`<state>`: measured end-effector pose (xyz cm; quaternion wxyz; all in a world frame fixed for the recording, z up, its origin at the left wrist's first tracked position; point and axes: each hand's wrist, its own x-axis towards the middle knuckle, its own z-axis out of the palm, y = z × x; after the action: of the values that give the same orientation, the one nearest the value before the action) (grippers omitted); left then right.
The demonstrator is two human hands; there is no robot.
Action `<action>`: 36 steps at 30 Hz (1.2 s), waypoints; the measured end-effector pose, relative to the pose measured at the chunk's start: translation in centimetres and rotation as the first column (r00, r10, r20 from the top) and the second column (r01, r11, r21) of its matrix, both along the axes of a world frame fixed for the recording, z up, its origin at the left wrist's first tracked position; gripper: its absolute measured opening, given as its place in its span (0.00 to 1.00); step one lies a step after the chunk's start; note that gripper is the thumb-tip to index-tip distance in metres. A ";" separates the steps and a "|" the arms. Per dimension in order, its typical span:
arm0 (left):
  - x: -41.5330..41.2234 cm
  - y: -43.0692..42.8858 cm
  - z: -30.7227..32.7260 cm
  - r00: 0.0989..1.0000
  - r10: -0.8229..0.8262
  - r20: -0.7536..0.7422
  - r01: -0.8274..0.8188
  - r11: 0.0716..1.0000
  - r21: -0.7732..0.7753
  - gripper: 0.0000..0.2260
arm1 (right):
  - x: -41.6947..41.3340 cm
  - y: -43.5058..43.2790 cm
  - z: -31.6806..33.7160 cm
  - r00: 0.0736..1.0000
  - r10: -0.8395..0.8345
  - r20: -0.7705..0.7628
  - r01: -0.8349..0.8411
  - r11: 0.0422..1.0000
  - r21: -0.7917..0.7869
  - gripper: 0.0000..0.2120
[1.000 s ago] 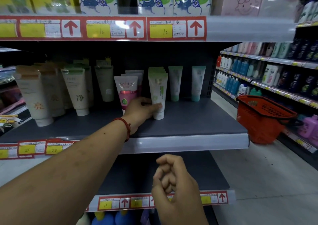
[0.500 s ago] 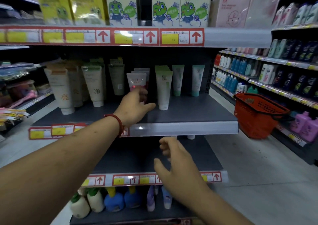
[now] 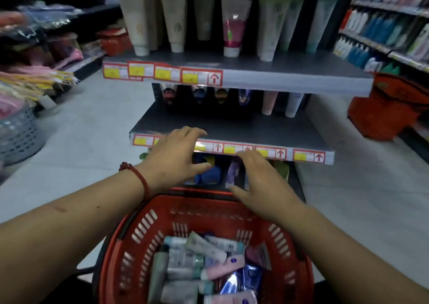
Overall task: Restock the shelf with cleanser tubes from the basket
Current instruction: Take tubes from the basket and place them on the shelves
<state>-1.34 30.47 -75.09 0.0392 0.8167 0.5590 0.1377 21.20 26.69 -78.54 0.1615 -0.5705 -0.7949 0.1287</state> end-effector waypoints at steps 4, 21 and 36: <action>-1.0 -3.1 -5.9 1.000 -0.019 0.016 0.020 0.998 -0.065 0.34 | -1.1 -1.7 -4.1 0.999 0.022 0.047 -0.018 0.996 -0.093 0.35; -1.8 -9.9 -23.1 0.894 -0.167 -0.415 -0.022 0.910 -0.414 0.33 | -0.1 -6.6 -18.8 0.904 0.208 0.374 -0.026 0.899 -0.438 0.39; -1.1 -7.1 -28.1 0.705 -0.372 -0.604 0.125 0.903 -0.410 0.20 | -0.5 -5.0 -25.3 0.891 0.234 0.390 -0.030 0.886 -0.463 0.34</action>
<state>-2.40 23.40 -103.22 -0.0059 0.8602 0.4329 -0.2695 20.66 21.66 -103.83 -0.1641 -0.5493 -0.7977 0.1871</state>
